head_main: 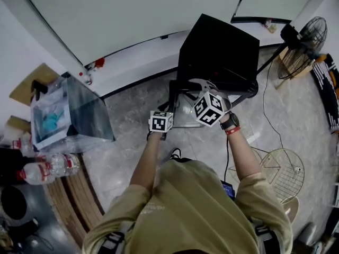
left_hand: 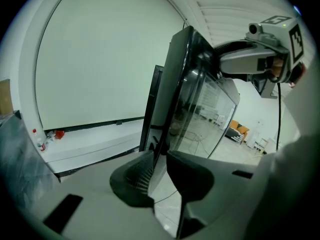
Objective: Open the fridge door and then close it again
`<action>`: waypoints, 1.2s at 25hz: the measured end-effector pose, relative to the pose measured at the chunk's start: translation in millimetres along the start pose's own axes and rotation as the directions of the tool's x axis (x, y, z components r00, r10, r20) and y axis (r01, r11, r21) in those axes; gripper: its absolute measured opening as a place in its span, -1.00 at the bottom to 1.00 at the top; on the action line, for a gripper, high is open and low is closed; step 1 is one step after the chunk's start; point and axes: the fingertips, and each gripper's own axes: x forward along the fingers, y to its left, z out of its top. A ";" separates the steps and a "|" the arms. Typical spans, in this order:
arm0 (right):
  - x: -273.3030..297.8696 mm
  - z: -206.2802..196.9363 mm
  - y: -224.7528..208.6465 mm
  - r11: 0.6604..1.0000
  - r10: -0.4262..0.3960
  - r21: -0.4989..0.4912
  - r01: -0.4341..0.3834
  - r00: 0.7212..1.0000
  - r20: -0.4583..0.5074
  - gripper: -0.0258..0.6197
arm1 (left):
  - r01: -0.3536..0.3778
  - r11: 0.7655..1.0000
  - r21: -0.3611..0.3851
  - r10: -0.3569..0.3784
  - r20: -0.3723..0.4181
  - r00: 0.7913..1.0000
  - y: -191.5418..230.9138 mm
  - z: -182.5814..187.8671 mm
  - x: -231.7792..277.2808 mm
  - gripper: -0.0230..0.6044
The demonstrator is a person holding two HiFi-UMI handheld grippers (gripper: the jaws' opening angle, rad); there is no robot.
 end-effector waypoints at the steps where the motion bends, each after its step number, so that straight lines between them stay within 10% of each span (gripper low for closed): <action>1: 2.3 0.3 -2.7 1.000 -0.005 0.005 0.005 1.000 -0.003 -0.30 | 0.002 1.000 0.004 -0.002 -0.003 1.000 2.1 2.5 2.5 -0.64; 30: 45.2 -10.3 -69.8 0.972 -0.145 0.166 0.168 0.979 -0.144 -0.30 | 0.192 0.976 0.105 -0.179 -0.116 0.977 30.1 57.2 67.2 -0.64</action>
